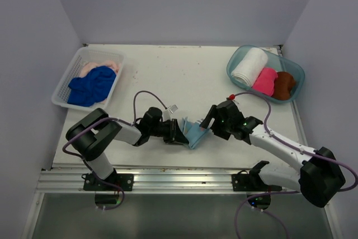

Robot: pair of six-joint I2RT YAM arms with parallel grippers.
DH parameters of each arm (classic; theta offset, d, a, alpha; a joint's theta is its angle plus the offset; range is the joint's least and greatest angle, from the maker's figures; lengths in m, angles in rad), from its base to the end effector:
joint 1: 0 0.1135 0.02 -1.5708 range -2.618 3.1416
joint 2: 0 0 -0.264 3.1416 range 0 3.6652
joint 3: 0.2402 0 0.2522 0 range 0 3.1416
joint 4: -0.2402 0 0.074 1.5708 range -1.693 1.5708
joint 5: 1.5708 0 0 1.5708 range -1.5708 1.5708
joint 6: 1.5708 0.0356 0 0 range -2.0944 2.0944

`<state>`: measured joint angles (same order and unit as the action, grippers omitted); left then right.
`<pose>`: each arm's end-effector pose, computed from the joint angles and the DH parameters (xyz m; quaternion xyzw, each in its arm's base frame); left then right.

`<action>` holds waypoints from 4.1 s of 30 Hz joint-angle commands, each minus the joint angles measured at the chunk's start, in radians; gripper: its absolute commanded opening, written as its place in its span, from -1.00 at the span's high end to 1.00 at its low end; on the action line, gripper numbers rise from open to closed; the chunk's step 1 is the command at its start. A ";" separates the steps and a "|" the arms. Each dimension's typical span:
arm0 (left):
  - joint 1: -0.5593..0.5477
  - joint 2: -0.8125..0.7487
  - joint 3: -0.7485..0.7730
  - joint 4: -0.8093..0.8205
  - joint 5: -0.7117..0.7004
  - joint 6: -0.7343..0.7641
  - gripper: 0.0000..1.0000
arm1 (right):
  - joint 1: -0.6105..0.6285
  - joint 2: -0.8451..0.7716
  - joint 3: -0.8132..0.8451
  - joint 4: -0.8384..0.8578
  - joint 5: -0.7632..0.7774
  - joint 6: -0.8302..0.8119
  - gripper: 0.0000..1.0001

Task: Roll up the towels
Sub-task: Roll the towel

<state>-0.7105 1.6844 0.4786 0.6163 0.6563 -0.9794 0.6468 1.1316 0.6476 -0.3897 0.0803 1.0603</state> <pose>0.1968 -0.1980 0.1116 0.0386 0.8478 -0.5223 0.0835 0.1795 0.1320 0.2076 0.2062 0.9163 0.2324 0.2527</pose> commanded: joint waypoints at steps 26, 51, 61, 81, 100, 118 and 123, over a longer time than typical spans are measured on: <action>0.092 -0.271 0.101 -0.467 -0.138 0.212 -0.54 | 0.002 -0.119 -0.002 -0.038 0.104 -0.019 -0.51; 0.091 -0.270 0.196 -0.659 -0.250 0.338 -0.30 | 0.002 -0.064 -0.123 0.018 0.015 0.050 -0.29; 0.092 -0.177 0.169 -0.578 -0.212 0.352 -0.25 | 0.020 0.100 -0.017 -0.057 0.052 0.018 -0.28; 0.089 -0.043 0.181 -0.481 -0.116 0.331 -0.06 | 0.189 0.373 0.382 -0.503 0.341 0.049 1.00; 0.091 -0.058 0.150 -0.481 -0.109 0.347 -0.05 | 0.361 0.694 0.767 -0.661 0.463 0.024 -0.05; 0.091 -0.063 0.146 -0.469 -0.098 0.337 -0.03 | 0.106 0.091 0.204 -0.261 0.235 -0.081 -0.25; 0.091 -0.066 0.152 -0.477 -0.099 0.337 -0.01 | 0.097 0.085 0.126 -0.181 0.121 -0.118 -0.41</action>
<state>-0.6228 1.6215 0.6399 0.1452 0.5579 -0.6533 0.7456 1.2366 0.8036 -0.6758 0.3008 0.9829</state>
